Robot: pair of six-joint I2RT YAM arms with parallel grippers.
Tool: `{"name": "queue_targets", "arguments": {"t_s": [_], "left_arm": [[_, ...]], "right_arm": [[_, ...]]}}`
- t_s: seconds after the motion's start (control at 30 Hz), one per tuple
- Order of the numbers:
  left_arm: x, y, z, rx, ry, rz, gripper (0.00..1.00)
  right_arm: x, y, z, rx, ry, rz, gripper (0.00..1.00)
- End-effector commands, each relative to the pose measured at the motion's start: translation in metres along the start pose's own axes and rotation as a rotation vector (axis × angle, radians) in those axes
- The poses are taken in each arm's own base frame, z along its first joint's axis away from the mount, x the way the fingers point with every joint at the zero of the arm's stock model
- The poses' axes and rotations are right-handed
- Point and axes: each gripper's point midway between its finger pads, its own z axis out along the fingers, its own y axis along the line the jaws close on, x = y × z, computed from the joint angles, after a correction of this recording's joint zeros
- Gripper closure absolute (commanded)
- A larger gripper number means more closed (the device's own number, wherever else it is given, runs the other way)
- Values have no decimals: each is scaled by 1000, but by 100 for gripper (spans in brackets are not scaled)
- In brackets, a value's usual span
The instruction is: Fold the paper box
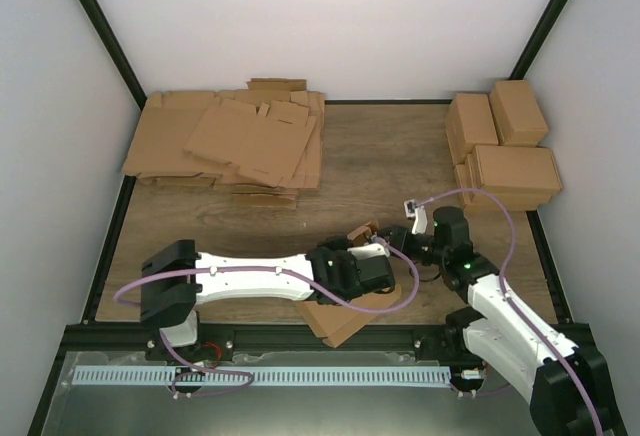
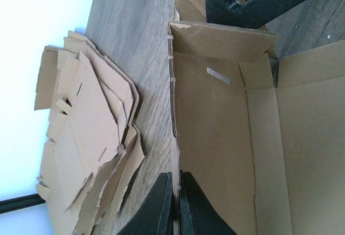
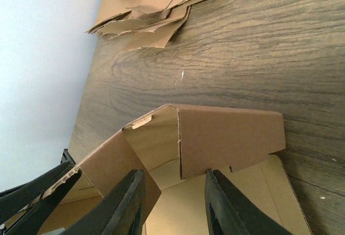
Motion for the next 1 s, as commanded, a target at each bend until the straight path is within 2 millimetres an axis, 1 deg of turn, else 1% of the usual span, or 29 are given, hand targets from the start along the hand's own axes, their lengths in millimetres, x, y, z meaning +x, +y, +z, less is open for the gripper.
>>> {"name": "queue_targets", "arguments": {"t_s": [0.0,0.27,0.43,0.67,0.83,0.97], "left_arm": [[-4,-4,2,-20,3,26,96],[-2,-6,5,-31,11,47,96],[-1,-6,5,-35,12,50,96],[1,-8,8,-38,9,60,96],[2,-11,8,-26,-1,69,96],[2,-10,8,-29,-9,77,96]], "right_arm": [[0,2,1,-12,-3,-29,67],[3,-10,4,31,3,-37,68],[-5,-7,-2,44,-40,-126,66],[-16,1,-10,45,-101,-237,64],[-17,23,-15,-64,-152,-382,61],[-20,29,-17,-107,-209,-447,61]]}}
